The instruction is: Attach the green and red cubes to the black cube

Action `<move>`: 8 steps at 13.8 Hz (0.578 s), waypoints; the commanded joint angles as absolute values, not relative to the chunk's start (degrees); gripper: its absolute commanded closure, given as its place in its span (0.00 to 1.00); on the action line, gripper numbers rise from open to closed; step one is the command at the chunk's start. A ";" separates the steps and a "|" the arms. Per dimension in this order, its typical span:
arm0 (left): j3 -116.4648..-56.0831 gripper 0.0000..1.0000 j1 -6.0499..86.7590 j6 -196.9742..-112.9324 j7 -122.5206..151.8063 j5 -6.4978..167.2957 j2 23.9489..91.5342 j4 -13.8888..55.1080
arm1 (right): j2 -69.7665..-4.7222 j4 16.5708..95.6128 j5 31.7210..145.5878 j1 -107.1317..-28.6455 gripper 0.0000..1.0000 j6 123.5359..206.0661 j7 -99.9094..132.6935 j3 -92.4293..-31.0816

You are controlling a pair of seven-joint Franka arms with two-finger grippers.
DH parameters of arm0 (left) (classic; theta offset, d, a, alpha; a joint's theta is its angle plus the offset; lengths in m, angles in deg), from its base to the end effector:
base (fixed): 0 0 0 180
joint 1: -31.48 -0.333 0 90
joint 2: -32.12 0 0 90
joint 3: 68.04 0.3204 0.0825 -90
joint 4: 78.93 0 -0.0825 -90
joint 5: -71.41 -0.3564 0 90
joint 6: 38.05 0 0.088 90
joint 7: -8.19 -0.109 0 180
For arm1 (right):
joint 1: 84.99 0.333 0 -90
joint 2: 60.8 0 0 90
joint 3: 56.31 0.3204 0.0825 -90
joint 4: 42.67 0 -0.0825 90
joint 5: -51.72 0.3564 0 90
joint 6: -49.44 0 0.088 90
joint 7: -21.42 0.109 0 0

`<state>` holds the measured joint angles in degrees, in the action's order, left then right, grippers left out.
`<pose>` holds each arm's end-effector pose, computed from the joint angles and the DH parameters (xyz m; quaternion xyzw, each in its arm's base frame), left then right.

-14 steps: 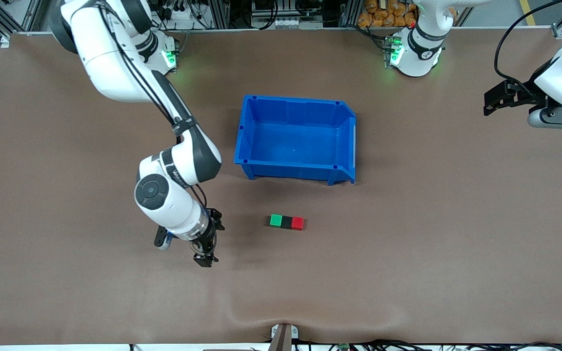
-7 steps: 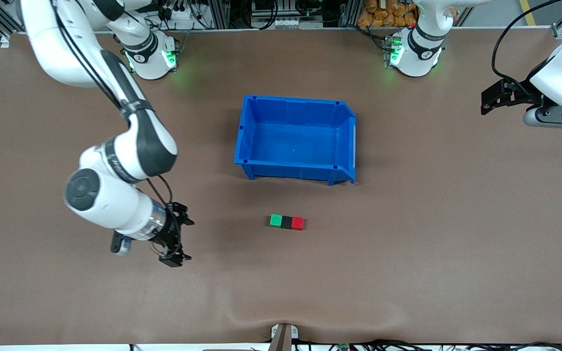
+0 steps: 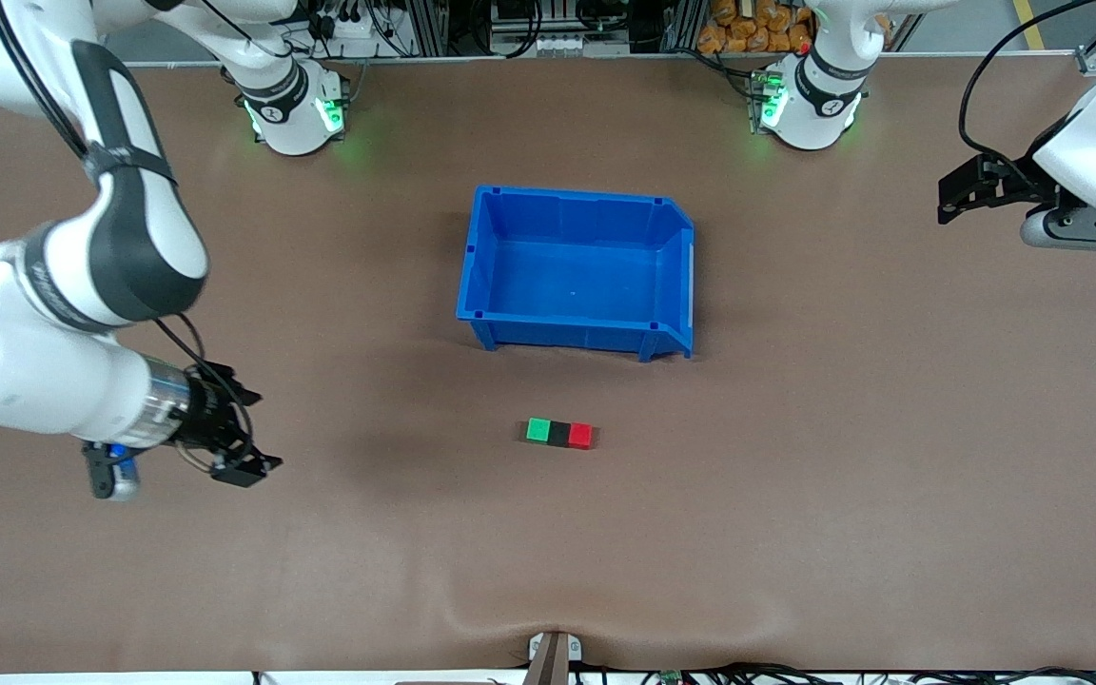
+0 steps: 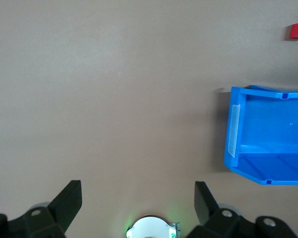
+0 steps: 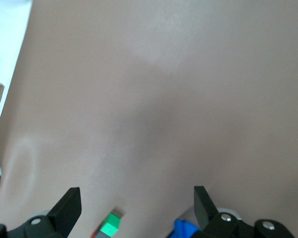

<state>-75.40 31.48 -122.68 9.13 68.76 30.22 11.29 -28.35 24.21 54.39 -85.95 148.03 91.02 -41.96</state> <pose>0.5029 -0.0608 0.6344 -0.9977 0.0544 0.0304 0.0275 0.6809 0.1193 0.4818 -0.8678 0.4888 0.0578 0.0685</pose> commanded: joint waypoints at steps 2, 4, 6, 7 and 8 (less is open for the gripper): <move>-75.68 0.00 31.13 -122.25 7.93 68.68 30.27 10.99 | -32.05 25.71 52.86 -86.04 0.00 143.15 77.11 -44.78; -75.68 0.00 31.13 -122.25 8.28 69.03 29.84 10.99 | -33.81 25.71 52.95 -85.78 0.00 140.34 66.74 -47.77; -75.68 0.00 31.04 -122.25 8.19 69.39 30.01 10.99 | -36.08 25.71 52.95 -85.95 0.00 137.18 57.42 -49.27; -75.68 0.00 31.04 -122.43 8.11 69.04 30.01 10.99 | -36.97 25.71 52.78 -85.95 0.00 135.59 53.28 -50.15; -75.68 0.00 31.13 -122.52 8.19 69.30 30.01 10.64 | -38.02 25.71 52.86 -85.52 0.00 134.53 49.67 -51.98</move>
